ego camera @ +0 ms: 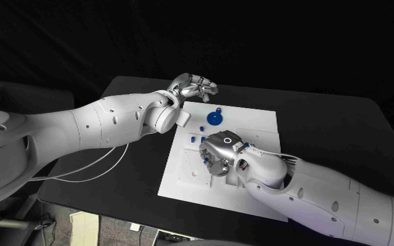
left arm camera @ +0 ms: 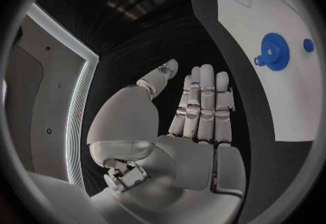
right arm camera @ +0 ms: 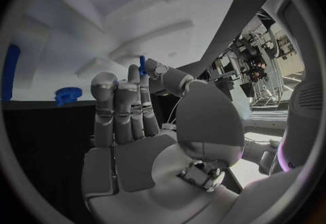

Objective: Assemble the parts on the task board

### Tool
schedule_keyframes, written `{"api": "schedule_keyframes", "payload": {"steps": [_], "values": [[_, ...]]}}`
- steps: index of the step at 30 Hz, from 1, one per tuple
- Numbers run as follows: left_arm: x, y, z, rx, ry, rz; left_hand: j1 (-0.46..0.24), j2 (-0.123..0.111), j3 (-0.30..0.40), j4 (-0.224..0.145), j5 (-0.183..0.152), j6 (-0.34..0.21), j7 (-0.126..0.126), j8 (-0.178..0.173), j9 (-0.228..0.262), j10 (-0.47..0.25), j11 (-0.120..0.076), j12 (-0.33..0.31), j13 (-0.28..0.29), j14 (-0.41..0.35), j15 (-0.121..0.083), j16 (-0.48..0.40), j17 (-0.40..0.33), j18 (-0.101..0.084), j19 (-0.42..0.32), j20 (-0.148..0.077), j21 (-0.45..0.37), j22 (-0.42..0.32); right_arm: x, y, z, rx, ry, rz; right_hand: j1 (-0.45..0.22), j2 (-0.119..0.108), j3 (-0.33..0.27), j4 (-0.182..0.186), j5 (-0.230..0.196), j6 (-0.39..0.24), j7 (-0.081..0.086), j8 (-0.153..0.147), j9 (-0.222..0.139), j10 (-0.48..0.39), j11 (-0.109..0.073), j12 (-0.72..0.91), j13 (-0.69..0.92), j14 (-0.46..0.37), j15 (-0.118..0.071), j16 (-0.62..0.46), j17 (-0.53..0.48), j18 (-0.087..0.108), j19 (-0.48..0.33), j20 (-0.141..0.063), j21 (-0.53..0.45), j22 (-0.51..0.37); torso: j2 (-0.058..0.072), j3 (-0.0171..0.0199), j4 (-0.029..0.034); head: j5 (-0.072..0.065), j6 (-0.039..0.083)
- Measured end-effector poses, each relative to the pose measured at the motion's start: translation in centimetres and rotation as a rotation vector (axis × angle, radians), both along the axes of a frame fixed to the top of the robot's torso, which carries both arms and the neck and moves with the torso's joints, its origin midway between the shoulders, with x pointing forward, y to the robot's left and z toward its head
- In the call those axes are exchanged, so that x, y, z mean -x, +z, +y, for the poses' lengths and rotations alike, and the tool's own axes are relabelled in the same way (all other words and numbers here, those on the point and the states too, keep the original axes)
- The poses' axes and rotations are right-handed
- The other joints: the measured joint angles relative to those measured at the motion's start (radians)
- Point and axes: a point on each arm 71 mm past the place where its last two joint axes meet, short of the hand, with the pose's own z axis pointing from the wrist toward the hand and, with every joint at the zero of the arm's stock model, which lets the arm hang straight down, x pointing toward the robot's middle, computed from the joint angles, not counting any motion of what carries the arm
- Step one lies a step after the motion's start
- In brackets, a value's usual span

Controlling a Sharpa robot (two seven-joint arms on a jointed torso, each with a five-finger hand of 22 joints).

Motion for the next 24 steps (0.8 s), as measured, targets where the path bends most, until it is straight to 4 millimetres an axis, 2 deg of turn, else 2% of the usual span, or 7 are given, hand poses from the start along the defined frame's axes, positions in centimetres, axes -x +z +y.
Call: {"api": "schedule_keyframes", "payload": {"steps": [24], "values": [[-0.05, -0.02, 0.09, -0.001, 0.003, 0.000, 0.000, 0.000, 0.000, 0.000, 0.000, 0.000, 0.000, 0.000, 0.000, 0.000, 0.000, 0.000, -0.001, 0.000, 0.000, 0.000, 0.002, -0.003, -0.001, 0.001, -0.004, 0.001, -0.05, -0.21, -0.62, 0.006, -0.007, 0.002, 0.000, 0.000, 0.000, 0.000, 0.000, -0.003, 0.000, 0.002, 0.001, 0.002, -0.002, 0.003, 0.000, 0.002, -0.002, 0.000, 0.000, 0.000, 0.002, 0.001, 0.000, 0.001, -0.001, 0.0007, 0.0002, 0.002, -0.007]]}}
